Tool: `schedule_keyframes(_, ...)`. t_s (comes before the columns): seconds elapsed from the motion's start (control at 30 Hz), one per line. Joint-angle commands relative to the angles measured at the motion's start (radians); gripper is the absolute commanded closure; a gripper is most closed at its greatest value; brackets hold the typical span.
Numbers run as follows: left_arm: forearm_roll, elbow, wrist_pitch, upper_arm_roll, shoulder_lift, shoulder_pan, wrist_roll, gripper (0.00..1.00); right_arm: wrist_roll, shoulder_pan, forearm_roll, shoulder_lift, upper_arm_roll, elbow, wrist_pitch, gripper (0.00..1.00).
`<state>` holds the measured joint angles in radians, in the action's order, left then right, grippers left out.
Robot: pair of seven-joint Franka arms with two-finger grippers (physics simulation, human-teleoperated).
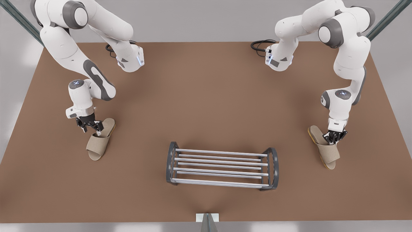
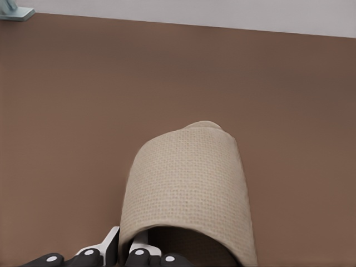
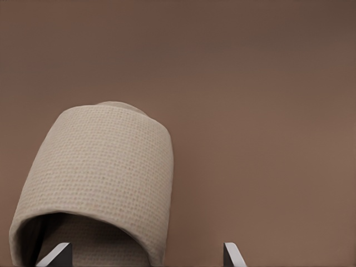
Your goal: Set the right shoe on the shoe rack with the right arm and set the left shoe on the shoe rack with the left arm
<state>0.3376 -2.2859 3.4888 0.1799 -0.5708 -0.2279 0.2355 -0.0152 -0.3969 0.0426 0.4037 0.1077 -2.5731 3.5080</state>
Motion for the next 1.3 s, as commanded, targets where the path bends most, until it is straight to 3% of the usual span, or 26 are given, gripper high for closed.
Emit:
schedule_keyframes(0.0, 0.0, 0.0, -0.001, 0.001, 0.0, -0.001, -0.005, 0.67, -0.034, -0.011, 0.0, 0.001, 0.0, 0.004, -0.001, 0.0)
schedule_keyframes(0.13, -0.003, 0.017, -0.001, 0.001, 0.005, -0.008, -0.004, 0.79, -0.032, -0.01, 0.0, 0.023, 0.0, 0.019, -0.001, 0.0)
schedule_keyframes(0.23, -0.008, 0.029, -0.016, 0.001, 0.052, -0.011, -0.004, 0.79, -0.031, -0.003, 0.0, 0.043, 0.001, 0.045, 0.0, 0.0)
schedule_keyframes(0.3, -0.008, 0.025, -0.197, -0.014, 0.178, -0.008, 0.018, 0.79, -0.029, 0.0, 0.0, 0.044, 0.001, 0.048, -0.001, 0.0)
schedule_keyframes(0.4, -0.008, 0.039, -0.508, -0.168, 0.362, 0.001, 0.269, 0.79, -0.019, 0.0, 0.0, 0.046, 0.001, 0.064, -0.001, 0.0)
schedule_keyframes(0.5, -0.006, 0.112, -0.743, -0.332, 0.44, -0.001, 0.409, 0.79, -0.011, -0.002, 0.0, 0.064, 0.003, 0.085, -0.001, 0.0)
schedule_keyframes(0.63, 0.008, 0.324, -1.016, -0.542, 0.45, 0.004, 0.551, 0.79, -0.011, -0.005, -0.001, 0.069, 0.001, 0.093, -0.001, 0.0)
schedule_keyframes(0.7, 0.014, 0.359, -1.024, -0.554, 0.43, 0.085, 0.565, 0.79, -0.011, -0.008, -0.001, 0.069, 0.001, 0.091, -0.001, 0.53)
schedule_keyframes(0.73, 0.034, 0.381, -1.024, -0.554, 0.424, 0.124, 0.593, 0.79, -0.011, -0.008, -0.001, 0.069, 0.001, 0.091, -0.001, 0.65)
schedule_keyframes(0.93, 0.314, 0.532, -1.024, -0.554, 0.304, 0.309, 0.748, 0.79, -0.011, -0.011, -0.001, 0.069, 0.001, 0.091, -0.001, 0.68)
schedule_keyframes(1.13, 0.564, 0.695, -1.008, -0.551, 0.128, 0.334, 0.769, 0.79, 0.084, -0.019, -0.001, 0.056, 0.023, 0.094, -0.001, 0.69)
schedule_keyframes(1.2, 0.584, 0.709, -0.975, -0.547, 0.097, 0.332, 0.769, 0.79, 0.129, -0.019, -0.001, 0.055, 0.033, 0.102, -0.001, 0.79)
schedule_keyframes(1.27, 0.668, 0.697, -0.932, -0.542, 0.082, 0.318, 0.807, 0.79, 0.189, -0.019, -0.001, 0.049, 0.047, 0.107, -0.003, 0.79)
